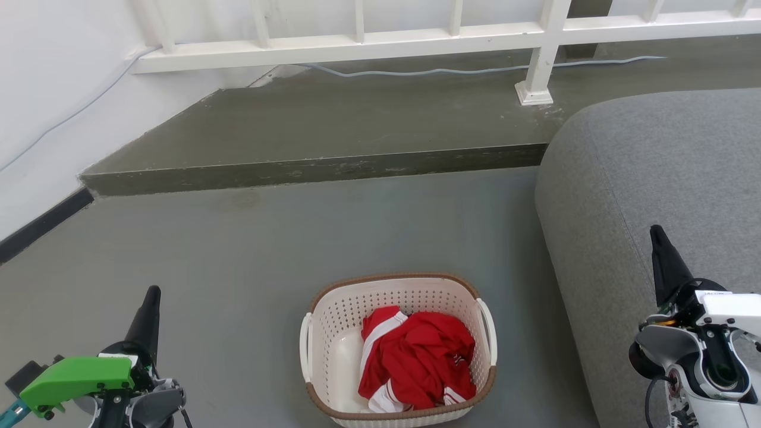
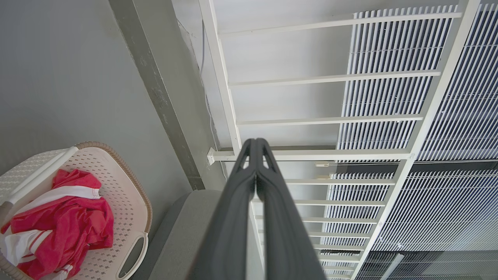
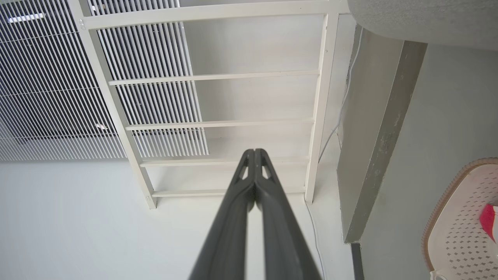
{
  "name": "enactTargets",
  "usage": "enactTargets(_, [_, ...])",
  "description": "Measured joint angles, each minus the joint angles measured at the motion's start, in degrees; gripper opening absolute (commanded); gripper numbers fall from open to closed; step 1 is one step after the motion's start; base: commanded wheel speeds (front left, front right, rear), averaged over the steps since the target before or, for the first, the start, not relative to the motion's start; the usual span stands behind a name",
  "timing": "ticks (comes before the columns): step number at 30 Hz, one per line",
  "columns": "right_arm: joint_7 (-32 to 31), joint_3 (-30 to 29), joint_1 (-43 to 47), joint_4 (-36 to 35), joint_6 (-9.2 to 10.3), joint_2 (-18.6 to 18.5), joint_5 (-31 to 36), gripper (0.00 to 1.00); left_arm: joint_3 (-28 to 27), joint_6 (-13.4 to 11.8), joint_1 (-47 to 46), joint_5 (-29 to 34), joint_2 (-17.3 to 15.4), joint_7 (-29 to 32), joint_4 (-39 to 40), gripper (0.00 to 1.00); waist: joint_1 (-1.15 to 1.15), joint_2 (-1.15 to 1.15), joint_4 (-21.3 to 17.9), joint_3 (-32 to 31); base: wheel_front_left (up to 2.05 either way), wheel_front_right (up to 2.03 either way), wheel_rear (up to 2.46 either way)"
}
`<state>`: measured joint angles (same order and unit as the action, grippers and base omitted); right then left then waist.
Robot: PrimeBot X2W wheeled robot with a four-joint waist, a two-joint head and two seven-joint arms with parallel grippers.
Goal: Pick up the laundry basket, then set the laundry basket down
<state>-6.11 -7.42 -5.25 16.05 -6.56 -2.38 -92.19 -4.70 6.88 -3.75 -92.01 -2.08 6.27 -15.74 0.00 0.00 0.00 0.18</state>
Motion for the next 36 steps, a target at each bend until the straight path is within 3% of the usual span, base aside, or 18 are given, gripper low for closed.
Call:
enactTargets(17, [0.0, -0.01, 0.01, 0.0, 0.01, 0.0, 0.0, 0.0, 0.0, 0.0, 0.0, 0.0, 0.0, 0.0, 0.0, 0.0, 0.0, 0.0, 0.0, 0.0, 0.0, 0.0, 0.0])
enactTargets(18, [0.01, 0.02, 0.04, 0.35, 0.07, 0.1, 0.0, 1.0, 0.03, -0.03, 0.08, 0.0, 0.07, -0.01, -0.35, 1.0, 0.0, 0.0, 0.0, 0.0, 0.0, 0.0, 0.0])
enactTargets(23, [0.01, 0.25, 2.36, 2.64, 0.1, 1.37, 0.0, 1.0, 0.45, -0.12, 1.71, 0.0, 1.25, -0.02, -2.6, 1.0, 0.0, 0.0, 0.0, 0.02, 0.0, 0.0, 0.0])
enactTargets(36, [1.2, 1.59, 2.35, 0.76, 0.1, 1.31, 0.69, 1.0, 1.37, -0.12, 1.71, 0.93, 1.21, -2.38, -0.81, 1.0, 0.0, 0.0, 0.01, 0.15, 0.0, 0.0, 0.0])
